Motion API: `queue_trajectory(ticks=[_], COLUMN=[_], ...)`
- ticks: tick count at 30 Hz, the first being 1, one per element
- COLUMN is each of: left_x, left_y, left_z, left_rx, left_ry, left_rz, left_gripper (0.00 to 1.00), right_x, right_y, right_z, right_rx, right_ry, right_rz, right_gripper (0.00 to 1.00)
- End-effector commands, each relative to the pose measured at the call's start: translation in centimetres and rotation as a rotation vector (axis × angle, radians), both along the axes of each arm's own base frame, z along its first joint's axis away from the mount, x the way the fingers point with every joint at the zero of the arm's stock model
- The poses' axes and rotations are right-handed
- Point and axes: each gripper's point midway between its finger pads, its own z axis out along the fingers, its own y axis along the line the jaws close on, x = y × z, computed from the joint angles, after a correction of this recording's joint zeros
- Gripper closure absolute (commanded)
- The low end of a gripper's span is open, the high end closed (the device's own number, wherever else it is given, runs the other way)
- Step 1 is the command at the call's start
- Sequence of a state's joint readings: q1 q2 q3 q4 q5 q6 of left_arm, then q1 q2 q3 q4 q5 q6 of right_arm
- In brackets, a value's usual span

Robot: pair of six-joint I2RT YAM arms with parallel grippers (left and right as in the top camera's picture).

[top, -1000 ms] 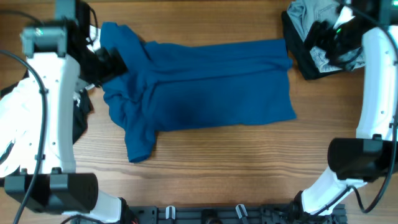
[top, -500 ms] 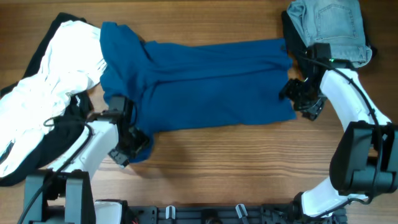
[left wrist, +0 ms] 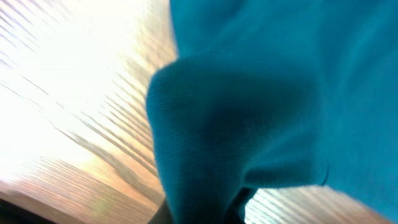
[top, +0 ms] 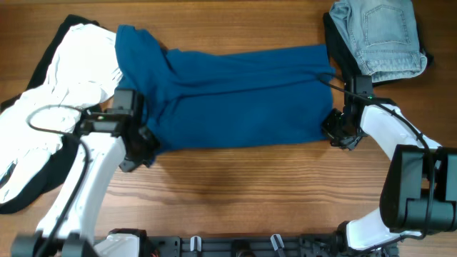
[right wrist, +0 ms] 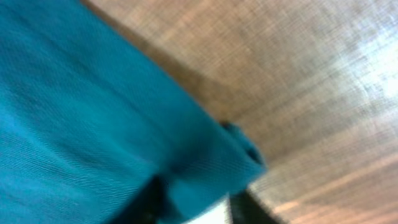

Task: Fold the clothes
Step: 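Grasp the folded shirt's left and right ends and stretch it sideways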

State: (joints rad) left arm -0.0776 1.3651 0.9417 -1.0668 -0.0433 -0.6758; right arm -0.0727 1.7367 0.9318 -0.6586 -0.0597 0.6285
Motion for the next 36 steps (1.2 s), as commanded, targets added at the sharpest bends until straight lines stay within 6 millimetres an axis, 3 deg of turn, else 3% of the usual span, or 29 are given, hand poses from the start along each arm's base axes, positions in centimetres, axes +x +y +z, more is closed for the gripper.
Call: queue_trajectory(ticks=[1,3,7,10,13,16,19,20,23,25,26,27,28,29,30,33,36], left_x=[1.4,1.3,0.6,0.6,2.6,6.5,11.3,11.8,13.0,14.3,15.1,15.7,16.5,17.5,18.1,19.2,18.8], left_y=[3.5,4.2,4.0,2.1,2.8,3.0,5.7,6.3,7.5,6.9,6.6,6.6,6.6,6.6,6.5,6.3,5.9], left_z=[5.8,7.8,11.1,10.6,9.6,7.7,5.2,4.6,3.4,3.1,3.3,3.6,4.0,4.6,5.0,5.7,5.4], left_rx=[0.204,0.245,0.234,0.187,0.270,0.326,0.408,0.410,0.407,0.373,0.361,0.360,0.361,0.362,0.363,0.386,0.363], left_ry=[-0.155,-0.190,-0.235,-0.222,-0.205,-0.214,-0.256,-0.254,-0.263,-0.300,-0.334,-0.364,-0.402,-0.448,-0.479,-0.513,-0.493], left_rz=[-0.020,-0.048,-0.048,-0.106,-0.111,-0.171,-0.085,-0.067,-0.028,-0.055,-0.053,-0.048,-0.041,-0.032,-0.028,-0.121,-0.154], left_gripper=[0.96,0.96,0.96,0.96,0.96,0.96,0.96,0.96,0.96,0.96,0.87,0.51,0.12,0.00,0.00,0.00,0.00], right_x=[-2.5,-3.0,-4.1,-4.0,-0.5,3.8,8.0,9.0,11.0,12.3,12.7,12.9,13.0,13.1,13.2,12.9,13.3], right_y=[0.8,0.8,0.1,-0.4,-0.9,-2.1,-2.3,-2.1,-1.5,0.1,1.2,1.9,2.2,2.0,1.7,-0.3,-1.9], right_z=[-1.6,-0.2,5.2,8.1,8.7,9.9,10.7,10.7,9.3,7.0,5.6,4.8,4.3,4.3,4.6,6.9,9.6], right_rx=[0.054,0.088,0.094,0.077,0.047,-0.014,-0.040,-0.030,-0.027,0.002,0.018,0.019,0.011,-0.007,-0.008,-0.023,-0.073], right_ry=[0.103,0.126,0.078,0.000,-0.142,-0.319,-0.478,-0.511,-0.541,-0.536,-0.522,-0.512,-0.508,-0.508,-0.509,-0.470,-0.488], right_rz=[-0.010,-0.011,0.043,0.063,0.086,0.087,0.147,0.155,0.175,0.210,0.221,0.229,0.238,0.233,0.228,0.210,0.316], right_gripper=[0.96,0.96,0.96,0.96,0.96,0.96,0.96,0.96,0.96,0.96,0.93,0.79,0.43,0.10,0.00,0.00,0.00])
